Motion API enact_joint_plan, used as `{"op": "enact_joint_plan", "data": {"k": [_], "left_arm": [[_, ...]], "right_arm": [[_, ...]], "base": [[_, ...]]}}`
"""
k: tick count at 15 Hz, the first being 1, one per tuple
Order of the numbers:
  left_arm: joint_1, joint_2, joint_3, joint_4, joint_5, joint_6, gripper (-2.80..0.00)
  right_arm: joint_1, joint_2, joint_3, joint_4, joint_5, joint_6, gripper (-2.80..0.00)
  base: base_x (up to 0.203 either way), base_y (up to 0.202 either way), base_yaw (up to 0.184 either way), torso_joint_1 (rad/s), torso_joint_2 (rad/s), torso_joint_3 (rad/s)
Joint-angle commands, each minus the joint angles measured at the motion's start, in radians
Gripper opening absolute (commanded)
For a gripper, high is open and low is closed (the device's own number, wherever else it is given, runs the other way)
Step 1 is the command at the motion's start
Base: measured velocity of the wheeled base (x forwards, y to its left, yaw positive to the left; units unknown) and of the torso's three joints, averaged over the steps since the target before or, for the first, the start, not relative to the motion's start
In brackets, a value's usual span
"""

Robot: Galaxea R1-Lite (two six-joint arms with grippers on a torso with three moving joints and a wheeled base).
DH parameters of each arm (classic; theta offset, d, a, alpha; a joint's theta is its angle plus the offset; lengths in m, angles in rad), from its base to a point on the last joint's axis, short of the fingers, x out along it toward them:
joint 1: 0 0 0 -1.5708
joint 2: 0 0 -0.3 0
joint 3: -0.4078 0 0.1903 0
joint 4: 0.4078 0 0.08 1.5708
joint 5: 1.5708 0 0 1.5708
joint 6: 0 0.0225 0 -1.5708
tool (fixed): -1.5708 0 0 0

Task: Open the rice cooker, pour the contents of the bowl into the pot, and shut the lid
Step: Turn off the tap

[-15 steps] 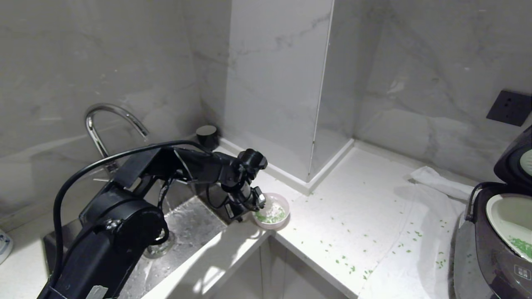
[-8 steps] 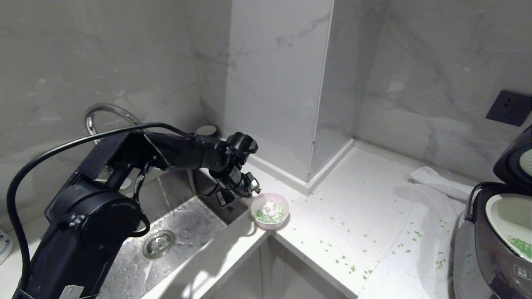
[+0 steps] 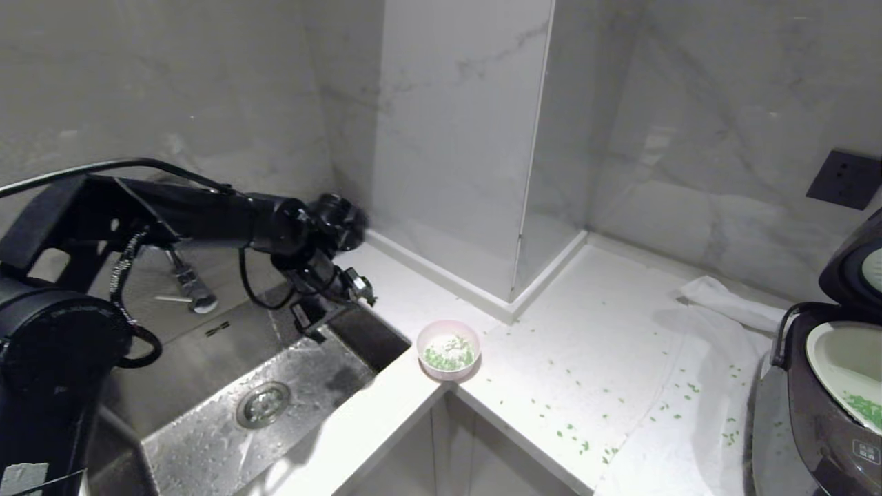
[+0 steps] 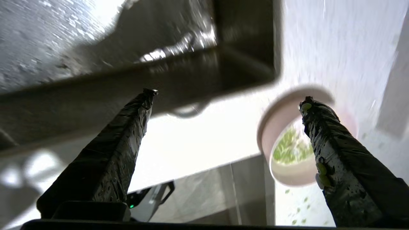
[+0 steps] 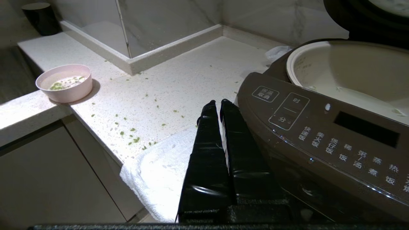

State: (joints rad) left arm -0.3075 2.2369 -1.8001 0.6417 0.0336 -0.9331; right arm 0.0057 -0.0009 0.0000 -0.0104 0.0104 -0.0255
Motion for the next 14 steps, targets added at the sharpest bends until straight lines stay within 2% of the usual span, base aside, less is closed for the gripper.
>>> {"op": "enact_joint_plan", "data": {"k": [1, 4, 6, 10, 13, 14], "left_arm": [[0.119, -0.107, 0.087, -0.024, -0.002, 0.026, 0.00], [0.261, -0.173, 0.238, -0.129, -0.004, 0.107, 0.00], [0.355, -0.182, 0.282, -0.183, -0.007, 0.150, 0.00], [0.505, -0.135, 0.224, -0.198, -0.028, 0.215, 0.00], [0.568, -0.071, 0.124, -0.197, -0.029, 0.257, 0.00], [0.584, -0.052, 0.097, -0.196, -0.029, 0.262, -2.80]], "right_arm": [[0.000, -0.001, 0.002, 0.000, 0.000, -0.001, -2.80], [0.000, -0.001, 0.002, 0.000, 0.000, -0.001, -2.80], [0.000, 0.001, 0.002, 0.000, 0.000, -0.001, -2.80], [0.000, 0.000, 0.002, 0.000, 0.000, -0.001, -2.80], [0.000, 0.000, 0.002, 0.000, 0.000, -0.001, -2.80], [0.000, 0.000, 0.002, 0.000, 0.000, -0.001, -2.80]], "base": [[0.000, 0.000, 0.000, 0.000, 0.00, 0.000], [0.000, 0.000, 0.000, 0.000, 0.00, 0.000], [0.000, 0.000, 0.000, 0.000, 0.00, 0.000], [0.000, 0.000, 0.000, 0.000, 0.00, 0.000], [0.000, 0.000, 0.000, 0.000, 0.00, 0.000], [0.000, 0.000, 0.000, 0.000, 0.00, 0.000]]}}
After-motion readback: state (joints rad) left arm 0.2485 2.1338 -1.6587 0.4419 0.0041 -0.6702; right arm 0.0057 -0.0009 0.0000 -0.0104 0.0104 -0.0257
